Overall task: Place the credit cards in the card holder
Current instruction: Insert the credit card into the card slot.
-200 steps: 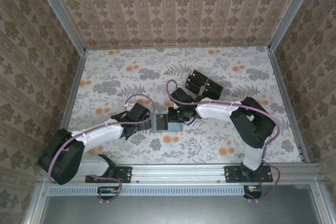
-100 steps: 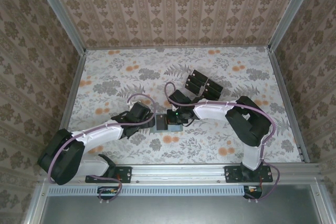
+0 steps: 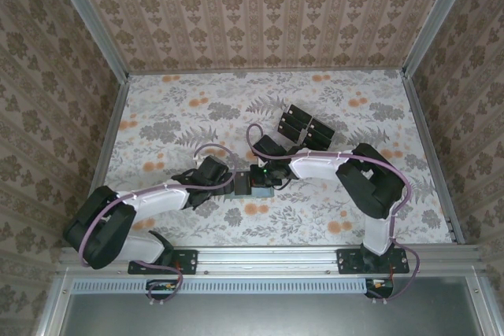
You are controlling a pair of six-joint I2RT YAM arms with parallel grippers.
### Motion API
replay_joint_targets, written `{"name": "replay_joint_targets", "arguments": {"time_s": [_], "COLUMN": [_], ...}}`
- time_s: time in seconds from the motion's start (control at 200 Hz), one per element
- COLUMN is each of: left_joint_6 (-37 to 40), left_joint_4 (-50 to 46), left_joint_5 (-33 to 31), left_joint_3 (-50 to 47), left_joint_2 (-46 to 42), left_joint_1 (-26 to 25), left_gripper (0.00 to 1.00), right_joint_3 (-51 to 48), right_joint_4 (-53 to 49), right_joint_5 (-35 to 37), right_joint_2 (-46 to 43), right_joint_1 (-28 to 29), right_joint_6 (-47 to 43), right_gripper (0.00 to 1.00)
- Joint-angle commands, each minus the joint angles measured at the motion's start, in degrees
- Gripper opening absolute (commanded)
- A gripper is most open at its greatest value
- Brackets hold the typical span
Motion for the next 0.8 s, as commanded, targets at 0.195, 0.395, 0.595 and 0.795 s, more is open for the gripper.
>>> {"name": "replay_joint_targets", "arguments": {"time_s": [0.195,0.395,0.595,0.795], "left_joint_6": [-2.64,-2.78,-1.71,-1.06], "left_joint_4": [0.46,0.72,-2.18,-10.51], "left_joint_5": [0.60,0.47,-1.01,-5.72], "left_joint_3": [-2.41,-2.63,-1.13,1.63], "left_joint_2": [1.54,1.47,-0.93,-6.22], "left_joint_1": [-0.71,-0.89,-0.97,0.55], "left_gripper": [1.00,1.00,1.00,1.00], "right_joint_3": [1.53,2.13,2.30,1.51], "right_joint_4": [3.02,4.04,3.72,3.37], "right_joint_5": [-3.52,-4.78,-4.38,-3.59], "right_joint_2": [2.03,2.73,3.09,2.83], "right_joint_1": [0.15,0.27,0.21,0.13], "right_joint_6": [1.75,2.42,2.52,2.30], "right_gripper": [0.00,0.00,0.00,0.00]}}
